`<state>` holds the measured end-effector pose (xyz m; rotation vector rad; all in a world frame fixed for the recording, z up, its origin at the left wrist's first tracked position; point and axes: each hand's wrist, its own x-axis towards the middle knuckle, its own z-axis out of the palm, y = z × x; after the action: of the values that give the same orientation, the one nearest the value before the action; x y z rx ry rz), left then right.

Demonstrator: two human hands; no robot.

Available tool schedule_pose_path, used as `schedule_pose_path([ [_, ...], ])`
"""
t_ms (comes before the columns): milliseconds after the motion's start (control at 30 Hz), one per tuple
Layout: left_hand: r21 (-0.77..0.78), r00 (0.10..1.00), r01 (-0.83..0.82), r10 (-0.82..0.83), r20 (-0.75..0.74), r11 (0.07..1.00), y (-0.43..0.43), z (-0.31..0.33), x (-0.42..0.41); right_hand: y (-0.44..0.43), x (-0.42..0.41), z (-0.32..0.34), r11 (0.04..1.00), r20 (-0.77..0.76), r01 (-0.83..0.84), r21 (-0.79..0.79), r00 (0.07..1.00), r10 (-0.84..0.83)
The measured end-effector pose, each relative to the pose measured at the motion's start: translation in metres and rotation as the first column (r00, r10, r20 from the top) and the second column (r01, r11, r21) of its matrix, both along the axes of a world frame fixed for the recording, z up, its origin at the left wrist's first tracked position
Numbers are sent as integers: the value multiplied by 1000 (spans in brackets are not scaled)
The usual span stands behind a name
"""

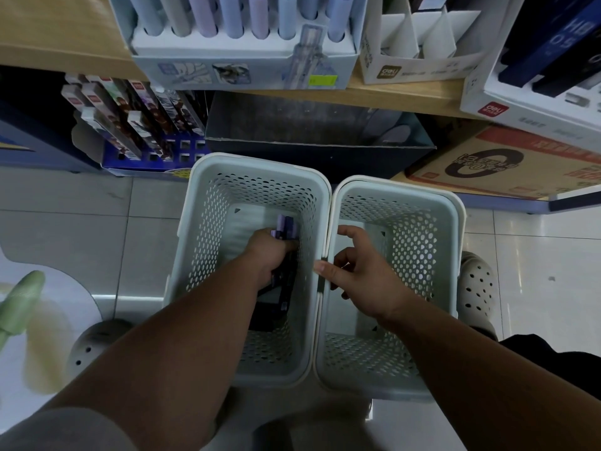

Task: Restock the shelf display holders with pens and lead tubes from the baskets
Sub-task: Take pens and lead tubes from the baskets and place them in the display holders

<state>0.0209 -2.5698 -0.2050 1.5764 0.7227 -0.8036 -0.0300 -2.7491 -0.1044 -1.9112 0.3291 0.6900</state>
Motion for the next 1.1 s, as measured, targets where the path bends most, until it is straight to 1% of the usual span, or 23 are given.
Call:
schedule_pose_path([
  [200,-27,999,45,-45,2,999,1,2,-4,0,-1,0,1000,6,-3,1,1000,3],
  [400,-45,1000,13,-12,23,999,-1,1,-13,0,0,1,1000,-2,-11,-13,1000,11],
  [500,-84,999,-11,14,30,996,1,3,-13,-1,0,2,1000,-3,-21,-11,1000,21],
  [567,-88,998,-5,10,59,996,6,7,-10,-1,0,3,1000,-3,-23,-6,1000,23],
  [700,-26,974,161,-154,167,987,19,29,-6,-1,-1,3,1000,-10,-19,-1,1000,19],
  [800,-81,945,300,-285,164,950,26,59,-3,0,0,3,1000,-10,-19,-10,1000,19],
  [867,-174,942,329,-310,129,928,32,84,-1,1,0,5,999,-6,-24,-38,1000,24],
  [933,-269,957,291,-275,93,918,42,110,1,2,1,9,996,-7,-21,-85,1000,20],
  [1000,-324,972,234,-220,77,917,60,137,3,4,3,15,987,-1,-14,-162,1000,14],
  [1033,-335,979,206,-191,78,919,72,150,4,6,4,19,976,21,-12,-217,1000,17],
  [1100,-345,985,172,-153,82,923,100,173,4,14,6,31,943,119,14,-333,992,27],
])
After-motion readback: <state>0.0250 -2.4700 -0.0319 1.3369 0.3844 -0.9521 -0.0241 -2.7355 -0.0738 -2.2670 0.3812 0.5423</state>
